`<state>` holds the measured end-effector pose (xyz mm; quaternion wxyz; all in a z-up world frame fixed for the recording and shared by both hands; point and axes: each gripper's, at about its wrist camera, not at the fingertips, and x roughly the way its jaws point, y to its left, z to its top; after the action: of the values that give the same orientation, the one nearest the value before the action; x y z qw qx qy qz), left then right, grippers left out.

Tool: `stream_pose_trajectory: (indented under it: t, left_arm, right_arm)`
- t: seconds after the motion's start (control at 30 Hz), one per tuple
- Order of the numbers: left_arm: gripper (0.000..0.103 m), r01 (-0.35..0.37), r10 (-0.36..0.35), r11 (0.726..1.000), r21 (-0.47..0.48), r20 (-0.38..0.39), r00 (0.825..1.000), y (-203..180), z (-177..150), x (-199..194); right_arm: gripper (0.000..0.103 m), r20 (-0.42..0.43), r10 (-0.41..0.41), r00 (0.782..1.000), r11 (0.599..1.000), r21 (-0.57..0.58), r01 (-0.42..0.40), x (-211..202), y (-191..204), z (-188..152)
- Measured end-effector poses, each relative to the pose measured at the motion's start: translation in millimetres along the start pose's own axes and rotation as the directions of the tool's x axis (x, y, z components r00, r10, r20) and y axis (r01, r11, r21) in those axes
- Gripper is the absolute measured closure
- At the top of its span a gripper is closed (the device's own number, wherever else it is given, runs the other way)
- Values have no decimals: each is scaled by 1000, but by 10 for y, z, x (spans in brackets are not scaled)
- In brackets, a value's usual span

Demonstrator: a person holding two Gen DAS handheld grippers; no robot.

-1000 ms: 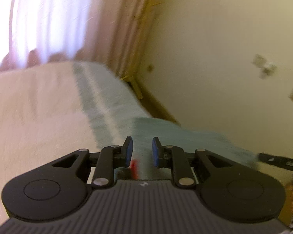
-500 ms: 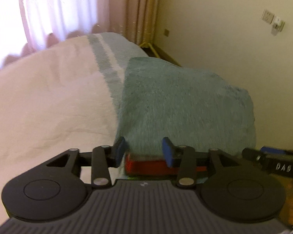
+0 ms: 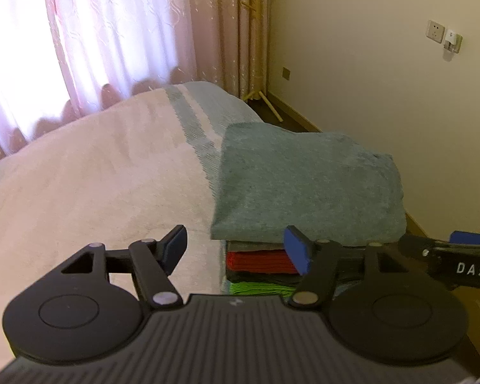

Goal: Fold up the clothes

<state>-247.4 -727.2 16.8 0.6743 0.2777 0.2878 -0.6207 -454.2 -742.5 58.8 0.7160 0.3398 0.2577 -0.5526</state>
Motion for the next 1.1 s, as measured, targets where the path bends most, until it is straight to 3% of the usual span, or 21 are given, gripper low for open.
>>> stream_pose_trajectory:
  t: [0.07,0.13,0.3,0.63,1.1]
  left_arm:
    - [39,-6,6,1000,1,7,1000,7,-5,-45]
    - [38,-14,13,1000,5,14,1000,10,-17,-77]
    - [37,-19,19,1000,23,23,1000,-11,-59,-159]
    - [24,15,-15,1000,13,51,999,39,-157,-331]
    - [24,-9,8,1000,24,42,999,-6,-269,-451]
  right_arm:
    - [8,0,-11,1000,1000,-3,11,-27,36,2]
    - [0,-6,-20,1000,1000,-1,20,-24,63,5]
    - [0,-7,-34,999,999,1,34,-86,124,-16]
    - [0,-19,-83,996,996,-17,83,-202,261,-98]
    - [0,-17,-71,997,997,-21,70,-325,336,-205]
